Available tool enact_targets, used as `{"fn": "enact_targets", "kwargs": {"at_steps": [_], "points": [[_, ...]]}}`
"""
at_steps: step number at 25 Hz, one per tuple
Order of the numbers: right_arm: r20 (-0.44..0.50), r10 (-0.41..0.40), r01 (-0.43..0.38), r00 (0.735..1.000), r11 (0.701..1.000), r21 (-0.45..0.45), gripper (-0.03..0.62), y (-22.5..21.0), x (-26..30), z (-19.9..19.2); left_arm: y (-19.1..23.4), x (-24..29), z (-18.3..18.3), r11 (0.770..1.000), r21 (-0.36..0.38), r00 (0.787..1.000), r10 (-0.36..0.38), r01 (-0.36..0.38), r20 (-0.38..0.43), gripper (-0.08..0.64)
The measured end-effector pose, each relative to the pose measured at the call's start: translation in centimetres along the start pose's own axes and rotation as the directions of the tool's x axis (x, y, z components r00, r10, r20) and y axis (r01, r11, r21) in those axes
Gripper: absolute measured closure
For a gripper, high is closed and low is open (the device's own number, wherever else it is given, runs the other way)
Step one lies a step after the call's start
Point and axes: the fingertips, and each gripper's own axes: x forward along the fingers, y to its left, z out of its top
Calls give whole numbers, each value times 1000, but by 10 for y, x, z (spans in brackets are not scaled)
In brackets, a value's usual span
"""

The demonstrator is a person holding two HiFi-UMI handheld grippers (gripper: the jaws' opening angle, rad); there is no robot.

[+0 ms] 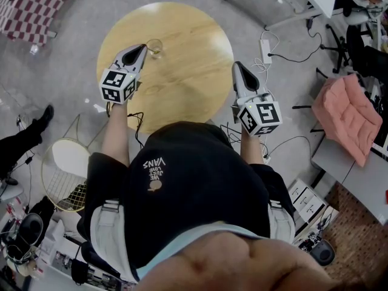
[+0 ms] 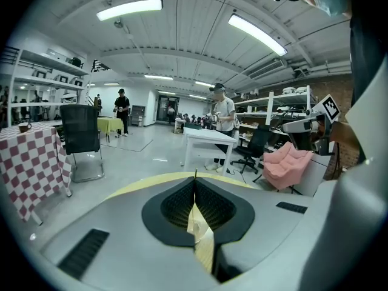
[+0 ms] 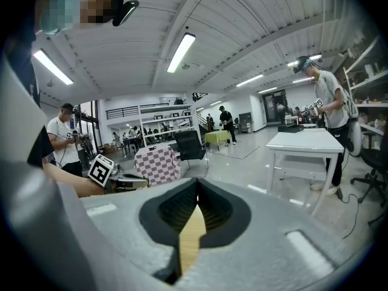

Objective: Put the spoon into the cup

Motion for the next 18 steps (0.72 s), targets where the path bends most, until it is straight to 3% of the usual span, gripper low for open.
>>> {"fn": "enact_targets", "kwargs": {"at_steps": [14,18], "points": [[5,-1,1,1000,1000,8,594,-4,-3,-2,-4,4,-2,1000,-6,1000,-8,8,3,554],[8,-1,1,1000,1000,7,594,-3,-3,-1,-4,4,-1,1000,4,1000,-4,4,-1,512]]}}
